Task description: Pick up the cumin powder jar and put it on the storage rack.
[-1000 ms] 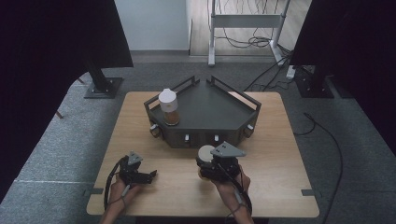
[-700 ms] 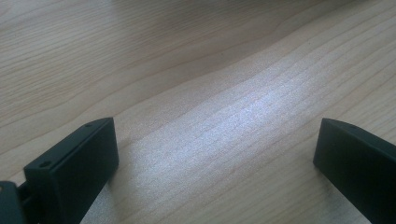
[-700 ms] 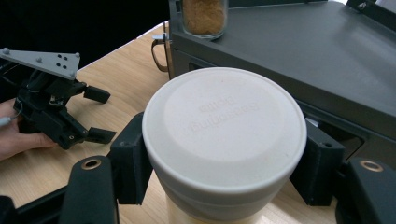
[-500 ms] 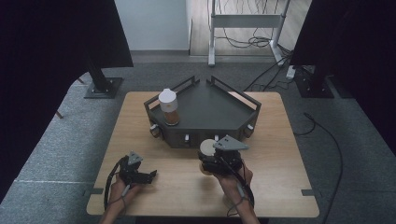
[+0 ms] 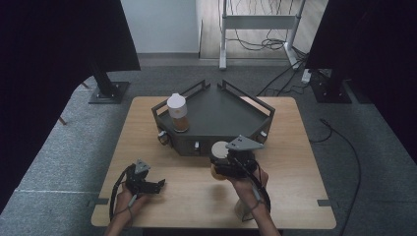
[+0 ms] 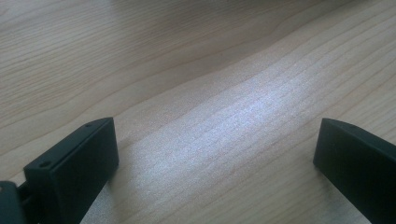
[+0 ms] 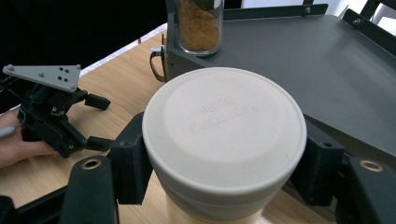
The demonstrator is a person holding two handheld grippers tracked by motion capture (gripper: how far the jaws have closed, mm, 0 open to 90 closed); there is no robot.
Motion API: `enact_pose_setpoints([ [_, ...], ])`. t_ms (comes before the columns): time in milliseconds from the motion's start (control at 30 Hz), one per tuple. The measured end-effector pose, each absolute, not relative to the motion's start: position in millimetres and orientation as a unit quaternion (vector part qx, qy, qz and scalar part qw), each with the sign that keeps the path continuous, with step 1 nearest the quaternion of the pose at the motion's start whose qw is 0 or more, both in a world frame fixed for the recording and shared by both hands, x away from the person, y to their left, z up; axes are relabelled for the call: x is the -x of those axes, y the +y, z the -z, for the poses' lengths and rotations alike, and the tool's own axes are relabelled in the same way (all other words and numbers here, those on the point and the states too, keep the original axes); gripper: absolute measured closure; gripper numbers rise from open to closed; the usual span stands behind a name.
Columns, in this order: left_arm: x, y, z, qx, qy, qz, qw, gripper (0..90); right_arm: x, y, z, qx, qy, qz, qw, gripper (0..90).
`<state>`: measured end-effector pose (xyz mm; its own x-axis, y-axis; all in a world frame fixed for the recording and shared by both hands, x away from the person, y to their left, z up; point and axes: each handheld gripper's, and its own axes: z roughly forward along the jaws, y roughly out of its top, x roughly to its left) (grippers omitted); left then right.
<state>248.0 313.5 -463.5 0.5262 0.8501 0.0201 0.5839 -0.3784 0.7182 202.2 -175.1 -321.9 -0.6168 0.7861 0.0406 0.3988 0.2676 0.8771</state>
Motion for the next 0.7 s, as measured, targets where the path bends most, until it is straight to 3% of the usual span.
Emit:
enact_pose_setpoints([
  [700, -248, 314, 463, -0.807, 0.444, -0.197, 0.336, 0.0, -218, -182, 298, -0.387, 0.766, -0.469, 0.207, 33.1],
])
